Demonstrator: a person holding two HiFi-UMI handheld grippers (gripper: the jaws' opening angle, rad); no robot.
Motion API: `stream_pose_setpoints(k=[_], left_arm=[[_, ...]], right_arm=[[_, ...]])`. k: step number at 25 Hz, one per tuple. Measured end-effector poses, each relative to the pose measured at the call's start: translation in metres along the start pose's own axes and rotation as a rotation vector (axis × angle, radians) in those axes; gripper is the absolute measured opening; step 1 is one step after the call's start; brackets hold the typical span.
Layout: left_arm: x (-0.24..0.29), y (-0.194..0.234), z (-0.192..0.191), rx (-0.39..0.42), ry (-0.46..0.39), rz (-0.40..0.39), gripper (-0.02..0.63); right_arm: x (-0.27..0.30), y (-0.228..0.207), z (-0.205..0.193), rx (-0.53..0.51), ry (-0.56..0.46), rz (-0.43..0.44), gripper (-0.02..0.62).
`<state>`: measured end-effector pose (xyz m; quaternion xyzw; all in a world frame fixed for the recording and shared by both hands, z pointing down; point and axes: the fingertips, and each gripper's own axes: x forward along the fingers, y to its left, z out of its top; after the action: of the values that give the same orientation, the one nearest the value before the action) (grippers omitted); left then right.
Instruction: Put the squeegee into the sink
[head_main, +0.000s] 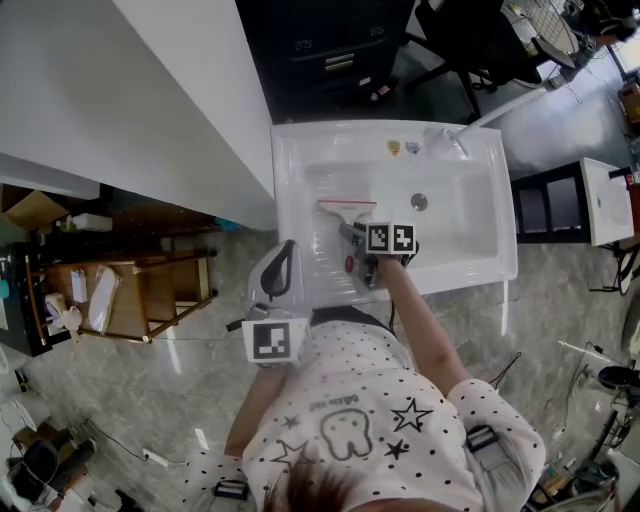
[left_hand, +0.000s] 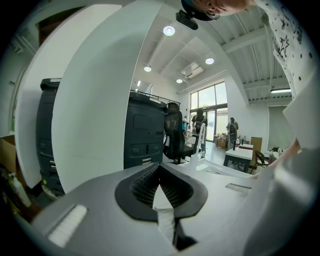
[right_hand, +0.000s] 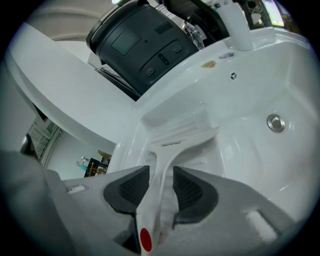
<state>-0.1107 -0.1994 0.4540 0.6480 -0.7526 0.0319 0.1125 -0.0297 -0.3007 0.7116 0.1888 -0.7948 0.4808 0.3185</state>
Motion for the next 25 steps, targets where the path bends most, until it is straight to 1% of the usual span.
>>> stream_pose_setpoints(k=[3, 7, 9, 13, 16, 18, 21, 25], left_arm=[[-0.001, 0.002, 0.0, -0.003, -0.001, 0.002, -0.006], [-0.003, 0.001, 0.004, -0.02, 0.005, -0.001, -0.006], [-0.002, 0.001, 0.005, -0.016, -0.001, -0.002, -0.006], [-0.002, -0.001, 0.004, -0.017, -0.003, -0.006, -0.006], [-0.003, -0.001, 0.004, -0.016, 0.004, -0.009, -0.006], [-0.004, -0.001, 0.004, -0.008, 0.004, -0.011, -0.006], [-0.005, -0.002, 0.005, -0.009, -0.003, -0.013, -0.005], [-0.006, -0.003, 0.006, -0.022, -0.009, -0.017, -0.006]], right_arm=[[-0.001, 0.001, -0.002, 0.003, 0.001, 0.005, 0.138], [-0.005, 0.0, 0.001, 0.03, -0.036, 0.005, 0.14], [-0.007, -0.002, 0.002, 0.038, -0.047, 0.005, 0.14], [-0.012, -0.002, 0.005, 0.038, -0.063, 0.02, 0.14], [-0.018, -0.002, 0.01, 0.026, -0.105, 0.015, 0.137], [-0.023, -0.004, 0.016, 0.009, -0.147, -0.001, 0.115], [-0.03, -0.008, 0.023, -0.03, -0.198, -0.045, -0.001], [-0.037, -0.008, 0.033, -0.076, -0.256, -0.073, -0.006]])
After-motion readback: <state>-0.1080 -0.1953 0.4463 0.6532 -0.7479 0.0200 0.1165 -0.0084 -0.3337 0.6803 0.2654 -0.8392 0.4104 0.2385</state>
